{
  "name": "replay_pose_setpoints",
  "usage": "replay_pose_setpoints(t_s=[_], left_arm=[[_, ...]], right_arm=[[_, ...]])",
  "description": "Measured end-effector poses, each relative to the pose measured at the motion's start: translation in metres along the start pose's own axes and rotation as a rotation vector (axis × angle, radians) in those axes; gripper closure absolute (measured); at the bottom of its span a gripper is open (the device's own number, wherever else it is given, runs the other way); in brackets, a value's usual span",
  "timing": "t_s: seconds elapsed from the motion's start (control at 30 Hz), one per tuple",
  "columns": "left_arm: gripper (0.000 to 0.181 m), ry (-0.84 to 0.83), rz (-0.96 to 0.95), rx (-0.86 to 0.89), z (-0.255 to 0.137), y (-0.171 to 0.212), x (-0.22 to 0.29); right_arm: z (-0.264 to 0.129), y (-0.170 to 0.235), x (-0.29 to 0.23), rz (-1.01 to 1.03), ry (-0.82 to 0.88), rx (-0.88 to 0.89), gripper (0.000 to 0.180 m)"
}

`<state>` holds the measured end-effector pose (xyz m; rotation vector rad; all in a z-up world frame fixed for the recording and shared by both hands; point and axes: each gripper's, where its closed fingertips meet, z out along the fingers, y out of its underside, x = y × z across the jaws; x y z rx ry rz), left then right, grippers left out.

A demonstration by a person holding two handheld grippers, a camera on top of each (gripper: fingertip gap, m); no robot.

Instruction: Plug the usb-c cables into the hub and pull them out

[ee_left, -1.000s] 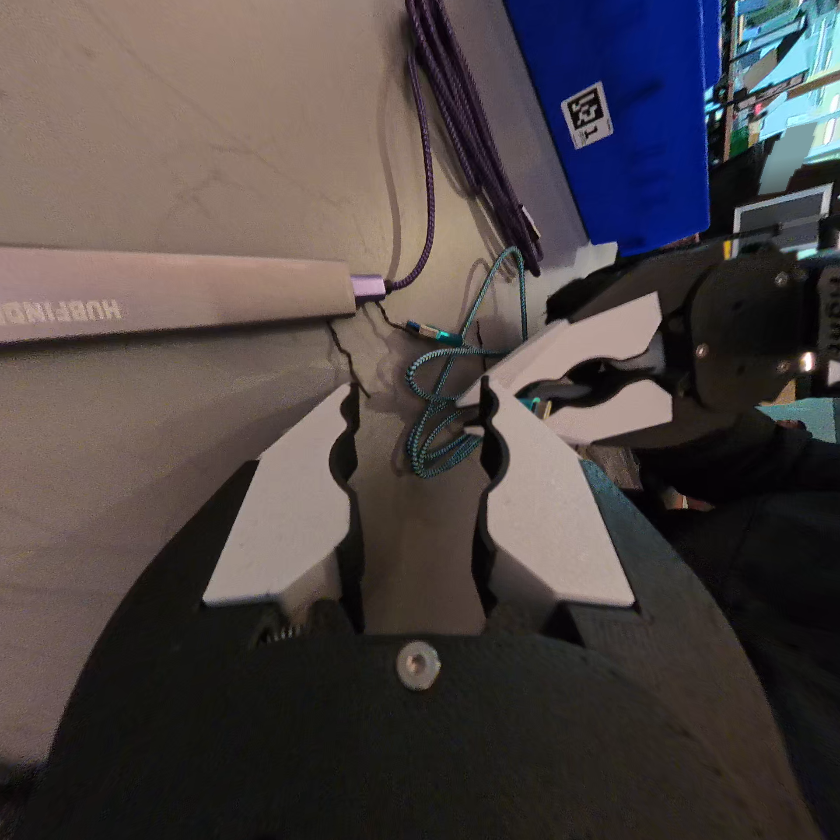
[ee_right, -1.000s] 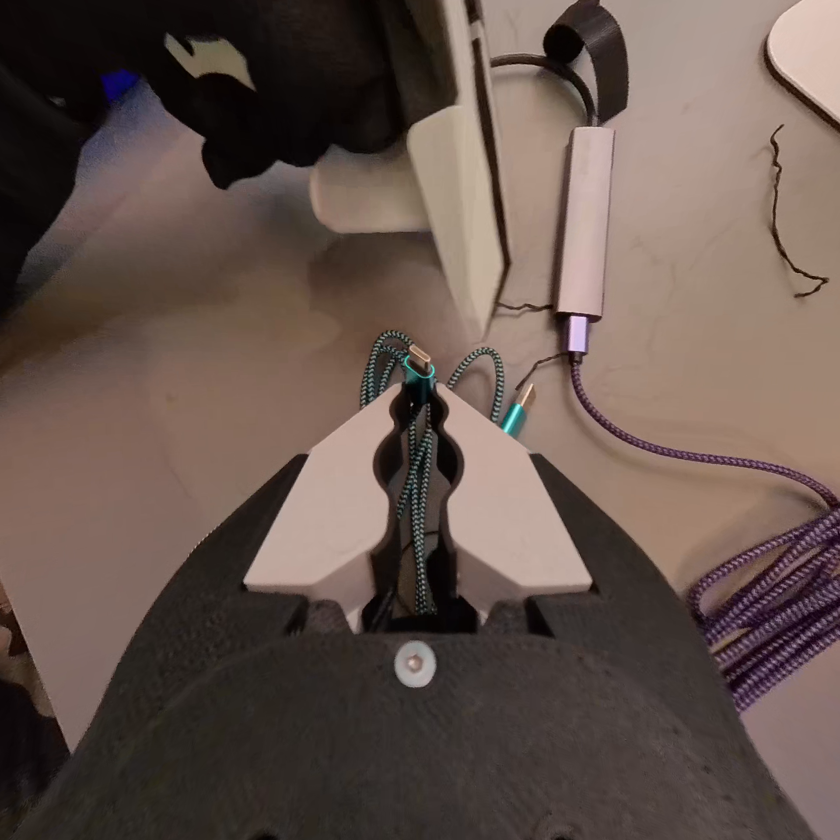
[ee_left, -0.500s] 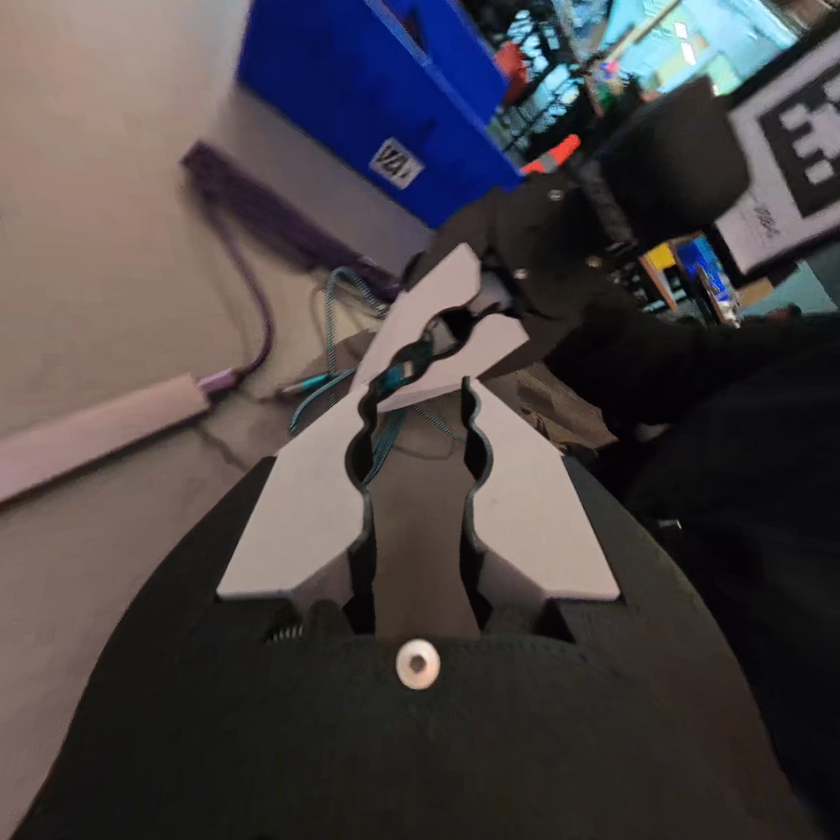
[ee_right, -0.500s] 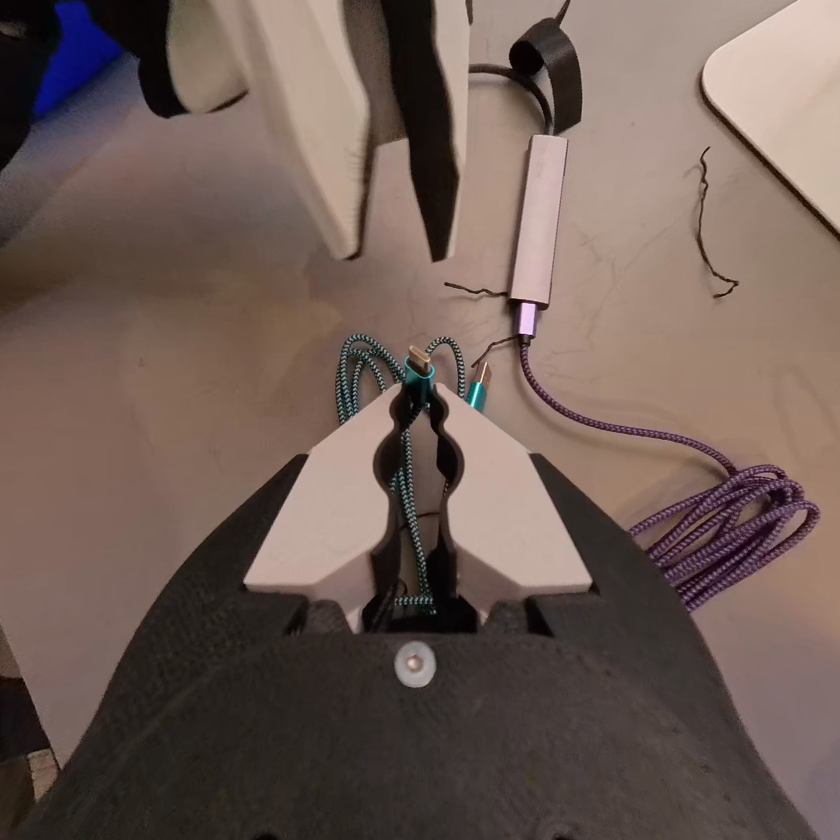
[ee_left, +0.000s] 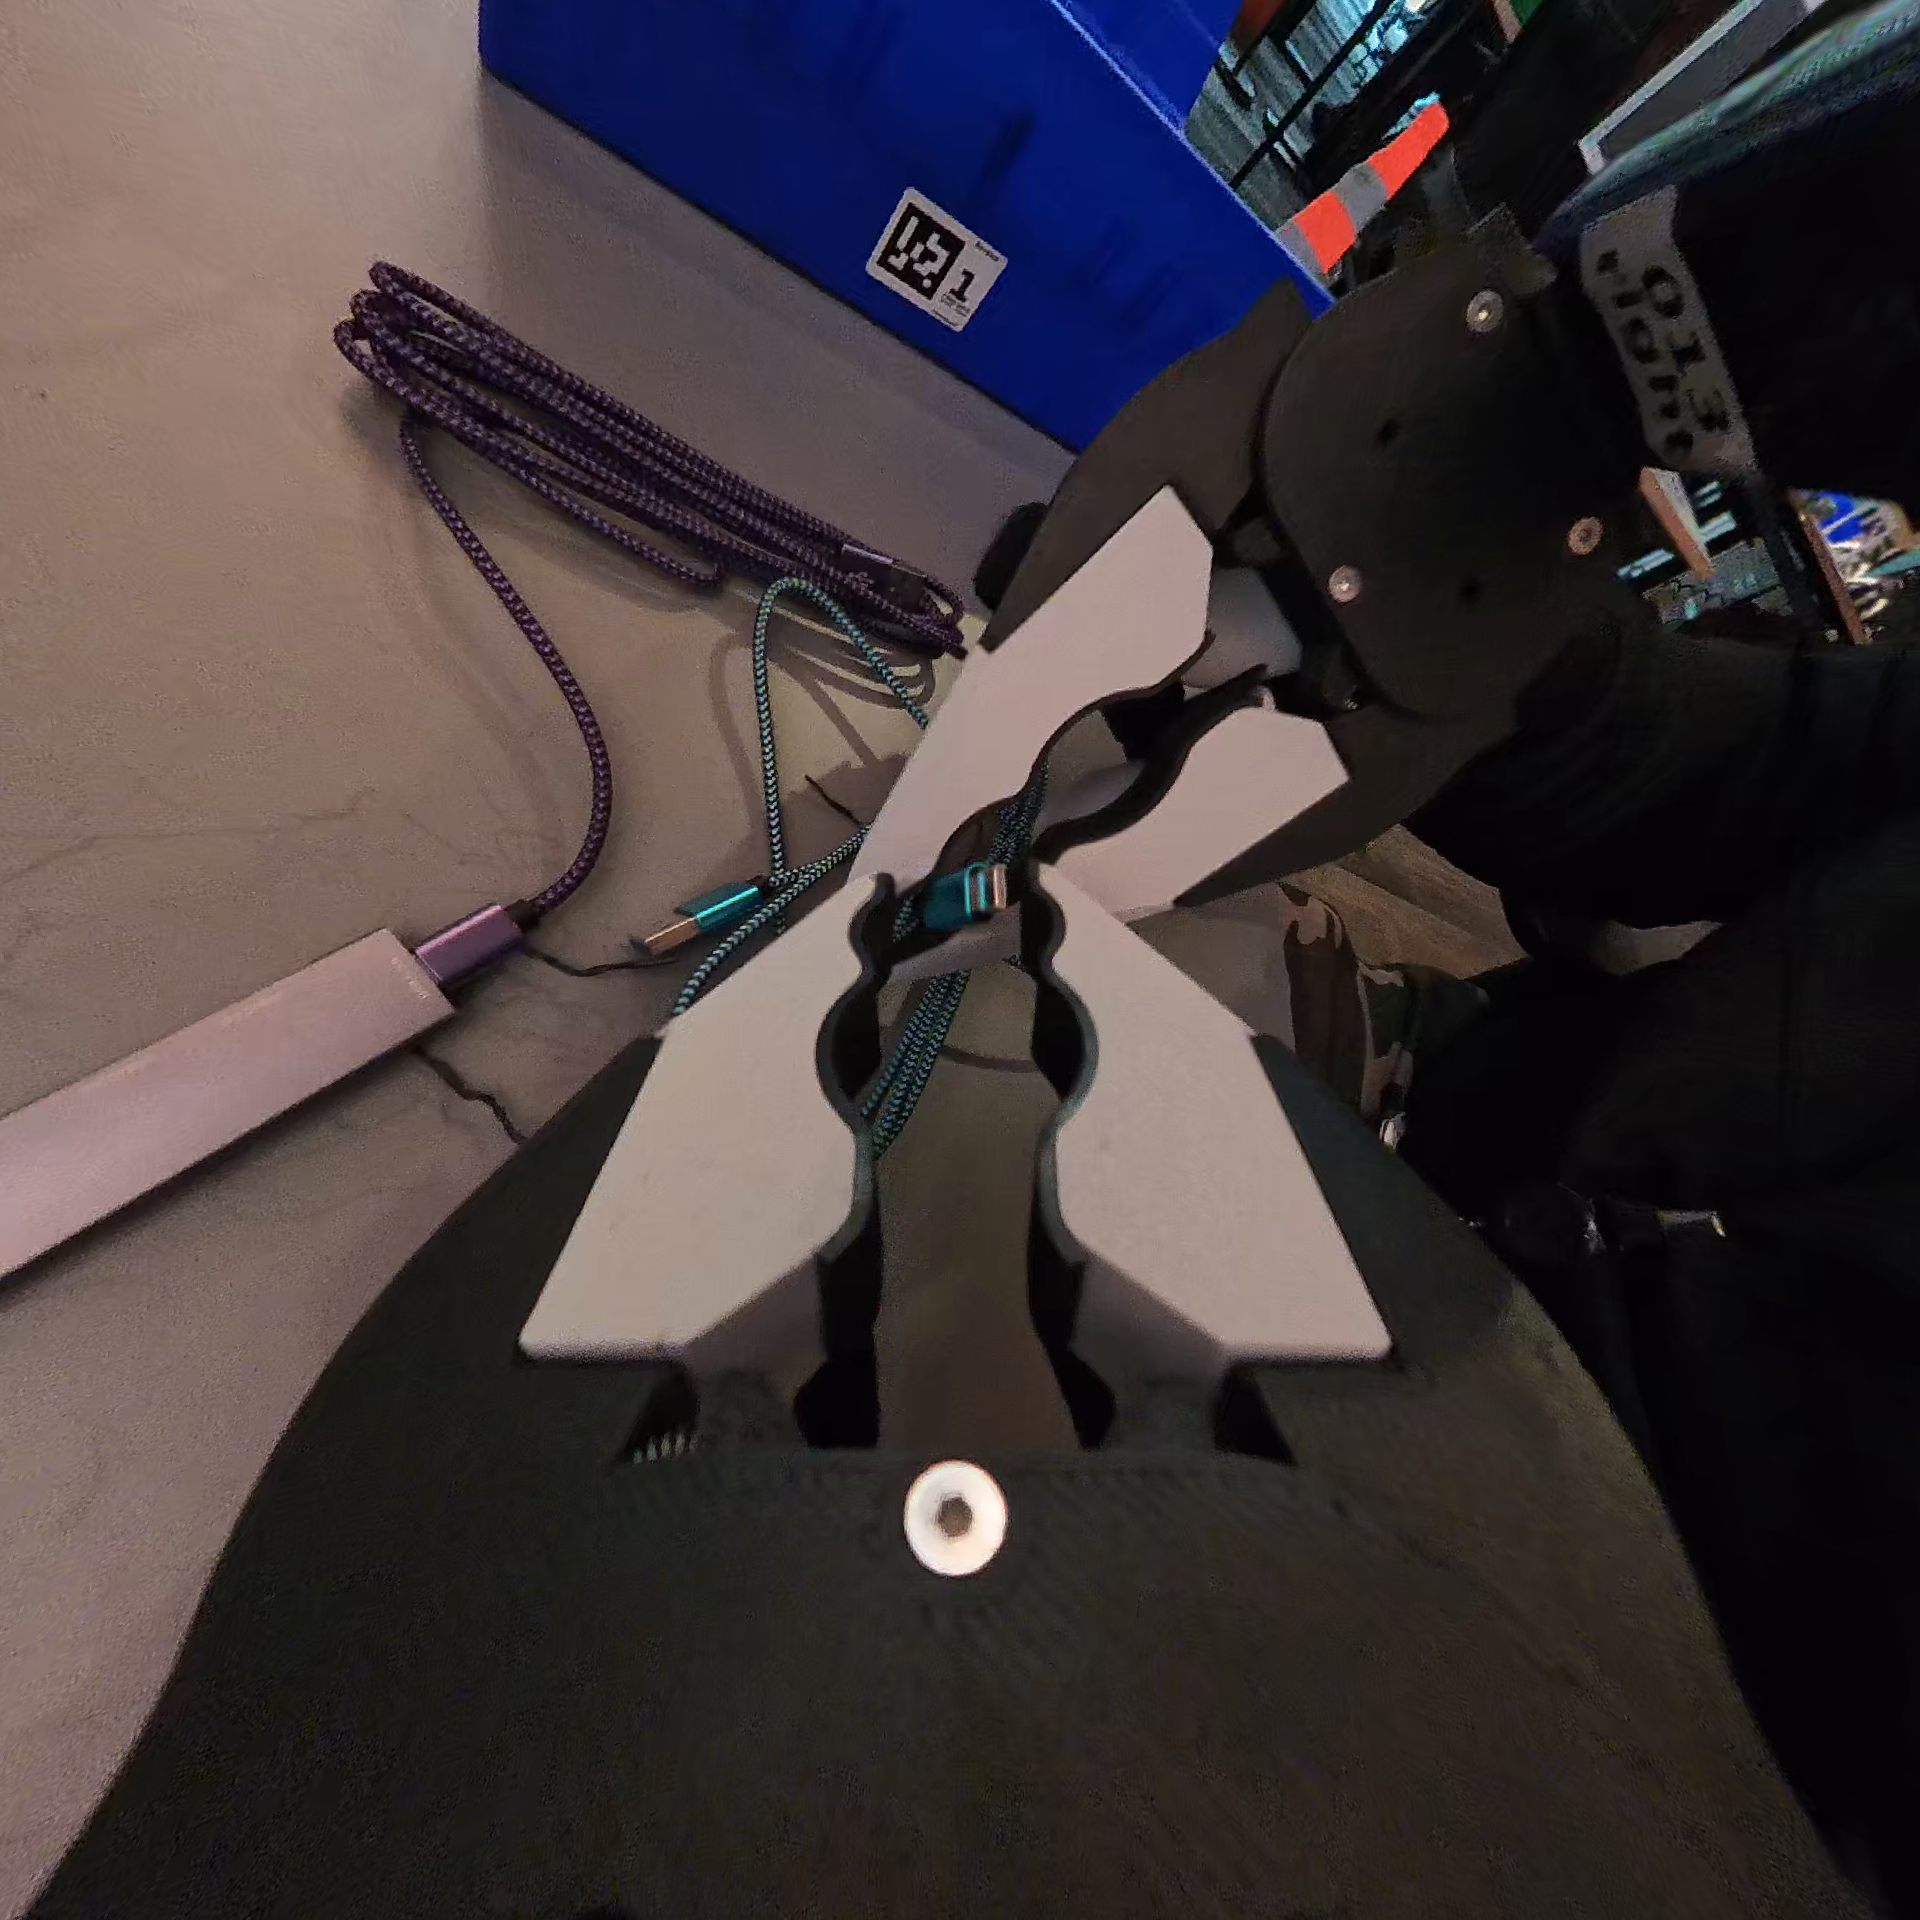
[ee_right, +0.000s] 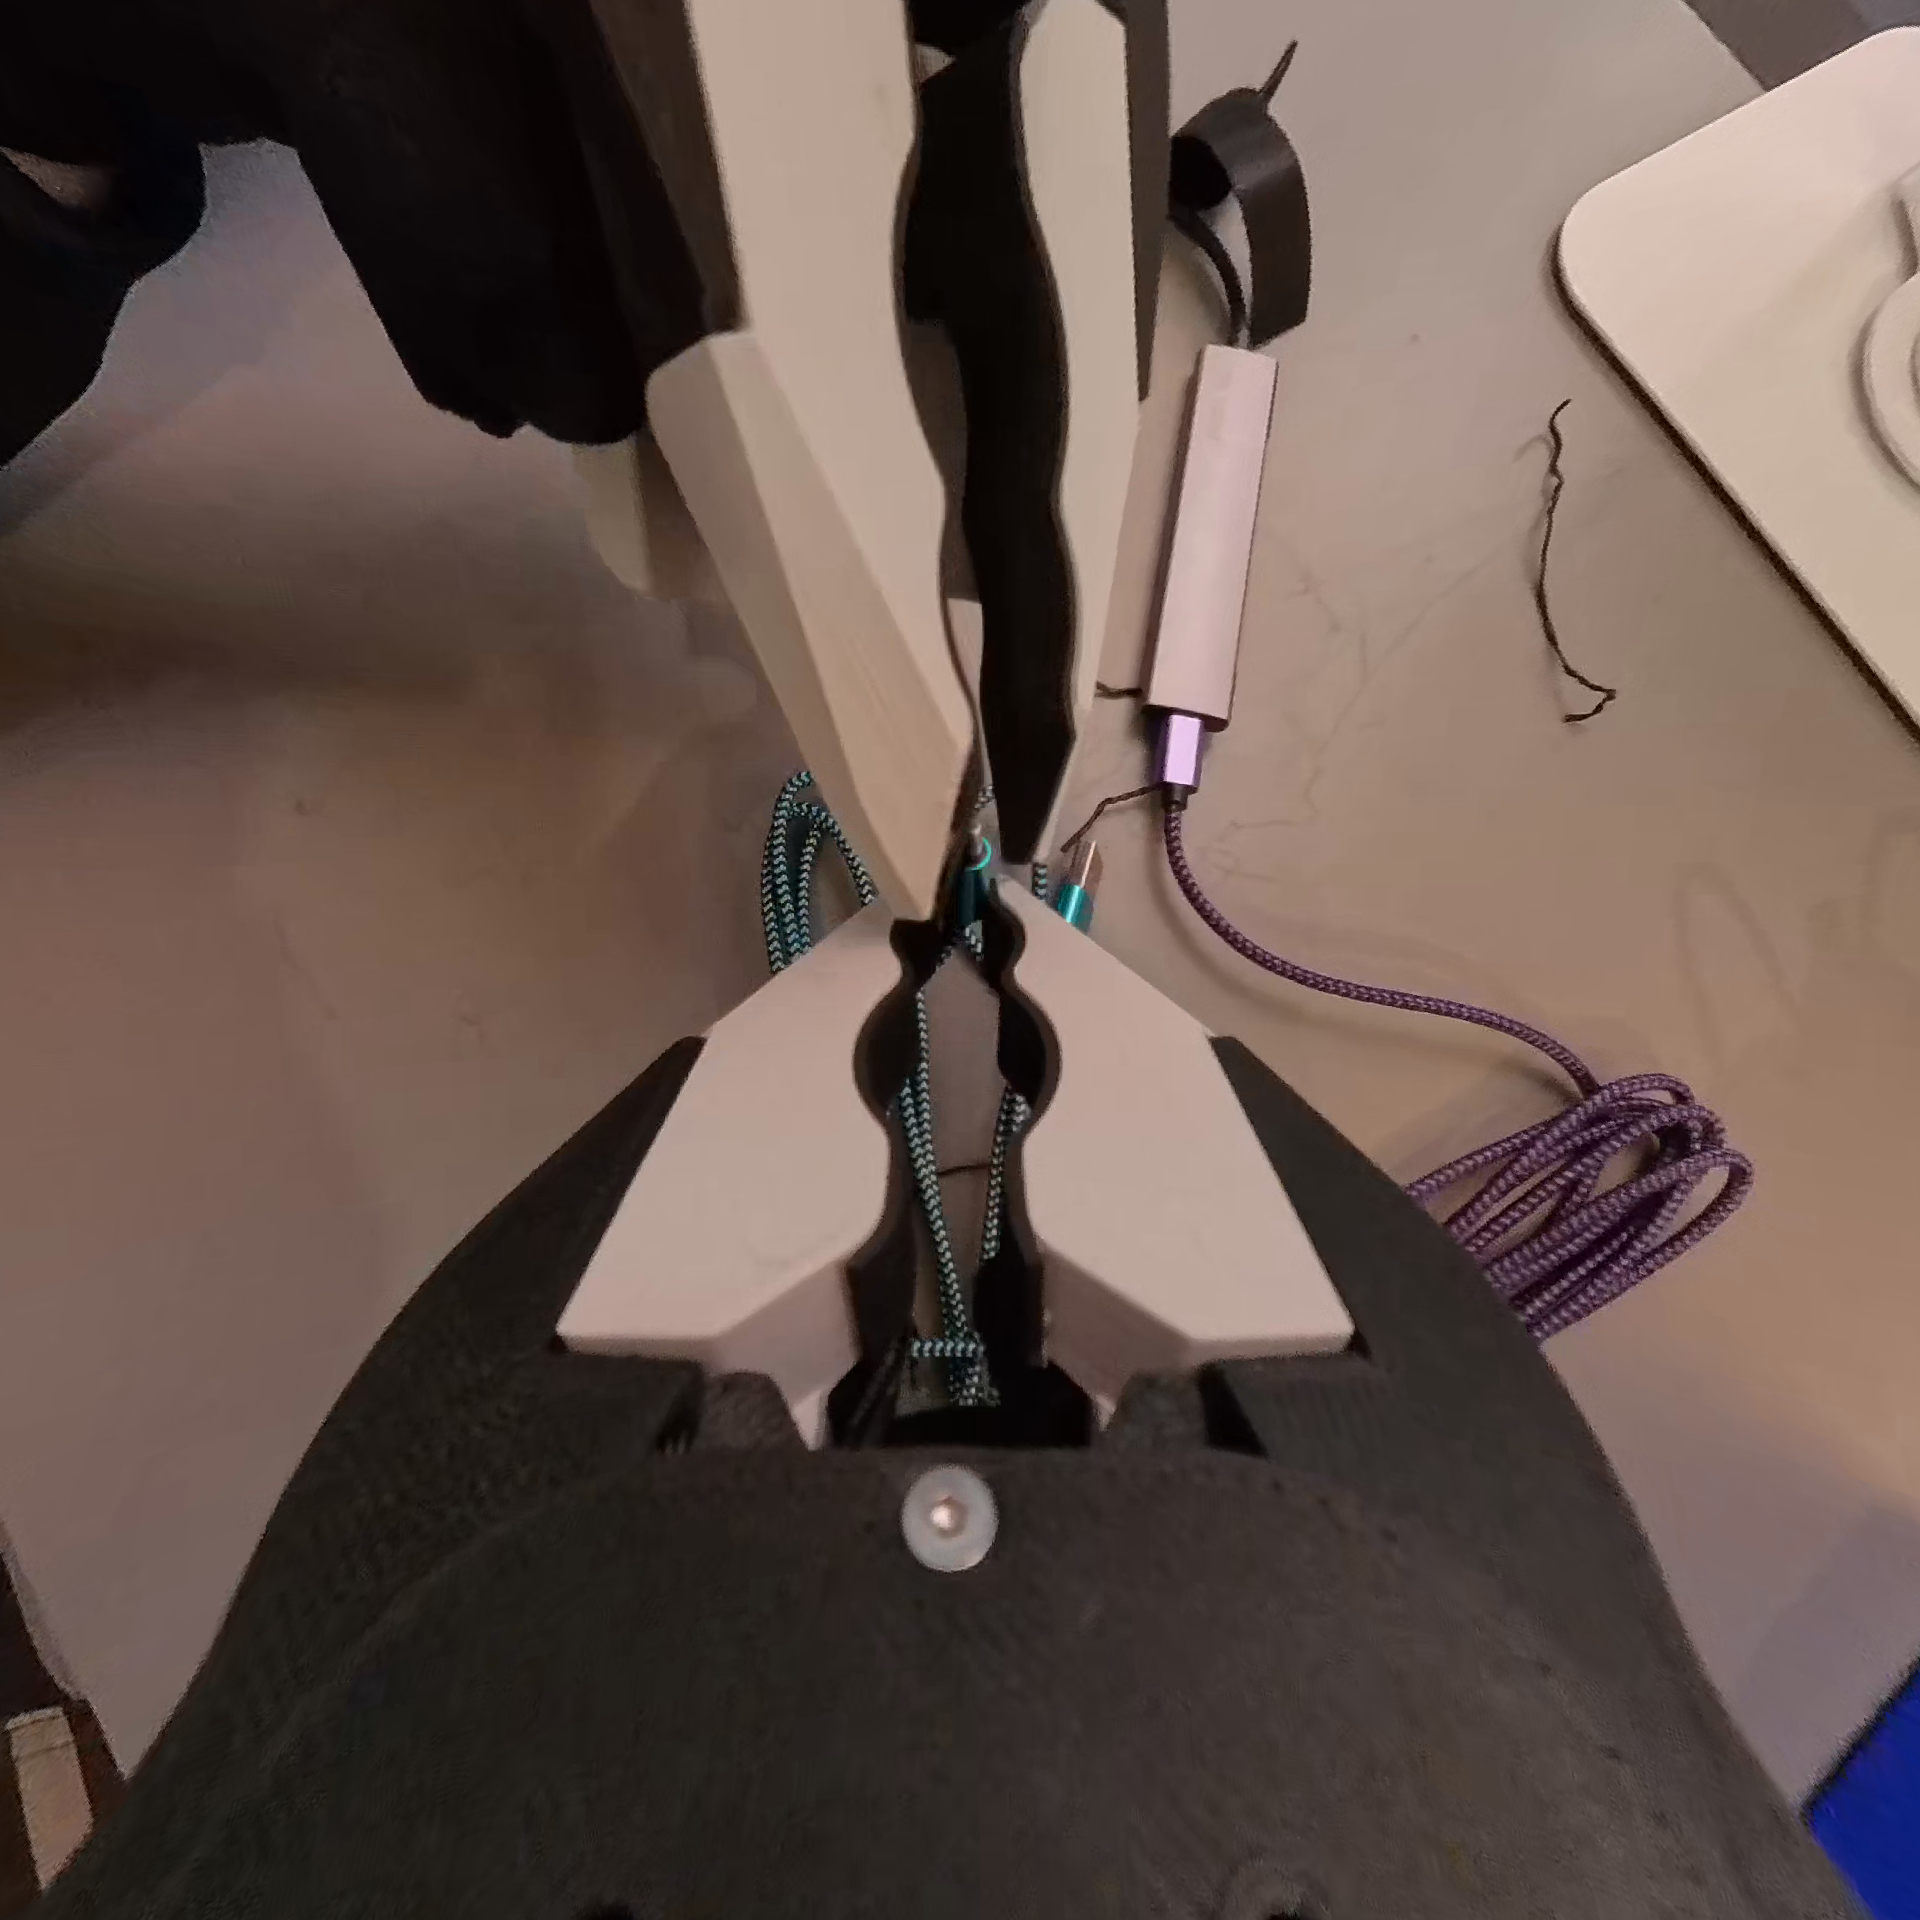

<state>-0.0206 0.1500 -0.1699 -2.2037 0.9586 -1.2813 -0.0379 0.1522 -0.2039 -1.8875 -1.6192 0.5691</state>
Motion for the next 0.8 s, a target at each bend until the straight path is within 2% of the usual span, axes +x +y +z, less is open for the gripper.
replay_pose_setpoints(t_s=[0.23, 0.5, 0.67, 0.8], left_arm=[[0.168, 0.028, -0.003, 0.004, 0.005, -0.001, 0.001], [0.175, 0.124, -0.057, 0.167, -0.004, -0.023, 0.002], [0.177, 0.347, -0.138, 0.382, -0.023, -0.051, 0.015], [0.176, 0.551, -0.209, 0.491, -0.031, -0.063, 0.025]], right_arm=[[-0.004, 0.002, 0.006, -0.009, 0.028, -0.011, 0.175], [-0.018, -0.013, 0.018, -0.045, 0.119, 0.057, 0.163], [-0.042, -0.042, 0.036, -0.077, 0.274, 0.26, 0.149], [-0.059, -0.06, 0.039, -0.184, 0.398, 0.364, 0.148]])
